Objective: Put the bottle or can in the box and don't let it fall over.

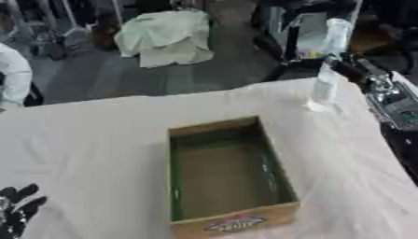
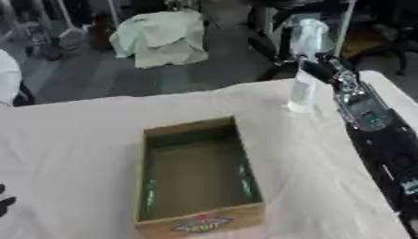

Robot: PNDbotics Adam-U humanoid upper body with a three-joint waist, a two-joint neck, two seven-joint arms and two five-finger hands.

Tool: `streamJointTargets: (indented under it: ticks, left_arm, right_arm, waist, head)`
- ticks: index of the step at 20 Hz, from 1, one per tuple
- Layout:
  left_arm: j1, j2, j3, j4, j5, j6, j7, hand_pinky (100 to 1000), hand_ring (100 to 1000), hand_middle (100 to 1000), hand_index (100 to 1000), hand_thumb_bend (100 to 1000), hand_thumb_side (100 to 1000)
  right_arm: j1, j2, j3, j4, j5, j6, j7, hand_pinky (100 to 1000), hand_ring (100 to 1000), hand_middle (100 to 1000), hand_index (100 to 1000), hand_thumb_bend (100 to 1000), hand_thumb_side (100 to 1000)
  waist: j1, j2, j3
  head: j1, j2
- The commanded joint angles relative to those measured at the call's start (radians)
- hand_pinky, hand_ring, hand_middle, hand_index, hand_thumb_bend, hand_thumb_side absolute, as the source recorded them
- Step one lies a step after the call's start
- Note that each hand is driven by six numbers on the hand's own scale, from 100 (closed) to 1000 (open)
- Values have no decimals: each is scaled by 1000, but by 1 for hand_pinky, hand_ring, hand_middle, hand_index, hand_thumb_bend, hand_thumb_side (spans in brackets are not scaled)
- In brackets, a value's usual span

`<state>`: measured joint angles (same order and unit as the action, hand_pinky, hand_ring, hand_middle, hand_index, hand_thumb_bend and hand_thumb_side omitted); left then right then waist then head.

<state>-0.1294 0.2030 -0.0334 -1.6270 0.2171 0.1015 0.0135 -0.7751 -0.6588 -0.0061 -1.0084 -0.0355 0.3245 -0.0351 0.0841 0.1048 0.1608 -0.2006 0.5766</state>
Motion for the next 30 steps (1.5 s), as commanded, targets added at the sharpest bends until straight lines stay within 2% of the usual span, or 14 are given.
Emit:
streamJointTargets:
  ticks: [1, 30]
  left_arm:
    - [-11, 9, 3, -11, -5, -1, -4, 1000, 830, 896, 777, 100, 908]
    - [-23, -8, 2, -16, -13, -4, -6, 1000, 830, 898, 779, 100, 913]
  right_arm:
    - [-26, -45, -8, -9, 9, -2, -7, 1000, 1000, 1000, 1000, 100, 611]
    - [-60, -95, -20, 3, -25, -3, -35, 1000, 1000, 1000, 1000, 100, 618]
  waist:
    - [-2, -5, 0]
    - [15, 47, 13]
  head:
    - [-1, -15]
    - [-16, -71]
